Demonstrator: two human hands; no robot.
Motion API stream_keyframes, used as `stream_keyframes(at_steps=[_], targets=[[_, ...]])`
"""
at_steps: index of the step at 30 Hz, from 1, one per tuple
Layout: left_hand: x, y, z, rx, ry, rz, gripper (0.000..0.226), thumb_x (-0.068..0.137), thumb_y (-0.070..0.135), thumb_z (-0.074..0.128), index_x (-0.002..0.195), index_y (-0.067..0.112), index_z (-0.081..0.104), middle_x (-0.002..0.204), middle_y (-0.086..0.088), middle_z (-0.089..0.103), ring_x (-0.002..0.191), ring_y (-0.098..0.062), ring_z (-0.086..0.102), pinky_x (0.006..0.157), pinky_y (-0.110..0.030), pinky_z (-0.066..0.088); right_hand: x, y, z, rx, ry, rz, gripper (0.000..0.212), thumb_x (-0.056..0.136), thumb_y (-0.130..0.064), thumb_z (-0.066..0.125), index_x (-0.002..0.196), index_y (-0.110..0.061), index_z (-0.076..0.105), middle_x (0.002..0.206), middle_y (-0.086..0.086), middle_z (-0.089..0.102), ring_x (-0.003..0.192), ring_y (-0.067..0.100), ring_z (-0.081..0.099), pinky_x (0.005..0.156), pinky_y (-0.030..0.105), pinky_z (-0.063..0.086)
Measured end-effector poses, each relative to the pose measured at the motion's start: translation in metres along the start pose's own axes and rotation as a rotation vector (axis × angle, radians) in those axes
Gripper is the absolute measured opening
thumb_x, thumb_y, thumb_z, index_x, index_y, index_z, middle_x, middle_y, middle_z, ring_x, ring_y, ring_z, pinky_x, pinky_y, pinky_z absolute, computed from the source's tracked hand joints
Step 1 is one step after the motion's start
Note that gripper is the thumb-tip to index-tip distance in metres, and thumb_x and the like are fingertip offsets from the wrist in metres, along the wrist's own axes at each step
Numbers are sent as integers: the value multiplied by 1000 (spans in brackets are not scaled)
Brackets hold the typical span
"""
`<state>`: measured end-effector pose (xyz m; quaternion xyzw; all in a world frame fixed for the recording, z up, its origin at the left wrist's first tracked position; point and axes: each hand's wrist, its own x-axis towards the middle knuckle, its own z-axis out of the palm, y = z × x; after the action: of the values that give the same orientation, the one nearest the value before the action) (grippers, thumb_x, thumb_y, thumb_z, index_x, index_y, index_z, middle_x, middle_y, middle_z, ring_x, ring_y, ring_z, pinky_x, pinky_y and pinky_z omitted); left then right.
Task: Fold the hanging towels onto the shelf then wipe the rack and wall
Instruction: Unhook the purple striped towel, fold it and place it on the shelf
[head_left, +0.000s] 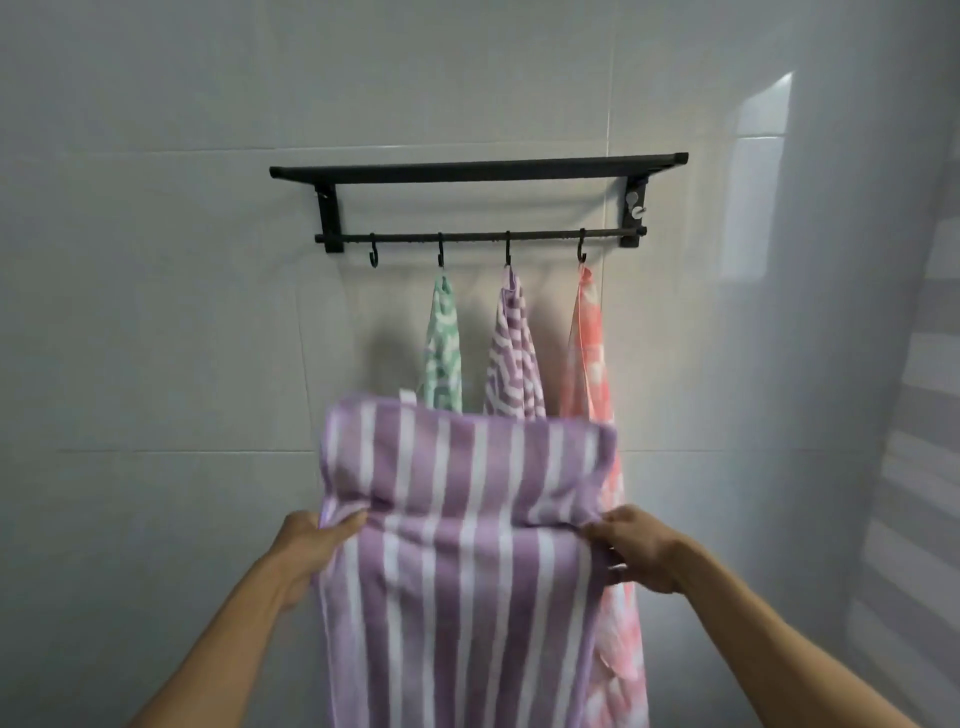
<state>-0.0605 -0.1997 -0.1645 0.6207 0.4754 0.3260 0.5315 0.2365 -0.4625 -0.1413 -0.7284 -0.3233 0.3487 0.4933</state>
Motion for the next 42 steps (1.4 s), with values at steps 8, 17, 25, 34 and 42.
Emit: stream_keyframes(at_steps=[8,17,25,34,42], targets=[[8,111,-27,-475,-76,44,56,68,38,85,106,0,71,98,-15,76,78,-23,74,67,-36,61,3,-85,-21,483,41,-141,50,85,-57,69,102,-10,71,73,1,69,69,18,64,61,30,51],[-9,111,-31,-675,-240,255,19,92,16,66,110,13,69,124,-15,67,86,-19,74,71,-37,62,-1,-62,10,377,-142,-171,53,80,-33,74,124,-4,68,122,18,71,108,30,70,95,43,57],[-19,56,-15,-408,-200,99,43,84,21,74,118,-4,66,111,-21,72,66,-17,73,61,-31,61,2,-93,-17,486,37,-223,29,96,-26,66,111,-2,71,110,19,74,83,26,75,76,37,63],[-32,11,-7,-328,-206,27,32,84,25,75,105,1,71,88,-12,76,61,-16,69,63,-26,56,-5,-17,-20,182,-118,-88,93,34,-43,103,110,1,72,111,18,75,93,28,75,81,40,61],[-45,23,-14,-322,-487,83,84,44,39,99,110,-5,71,114,-23,71,93,-29,73,76,-39,62,-4,-20,-13,306,-220,-83,42,86,-18,72,124,1,68,119,18,72,107,34,71,95,47,57]])
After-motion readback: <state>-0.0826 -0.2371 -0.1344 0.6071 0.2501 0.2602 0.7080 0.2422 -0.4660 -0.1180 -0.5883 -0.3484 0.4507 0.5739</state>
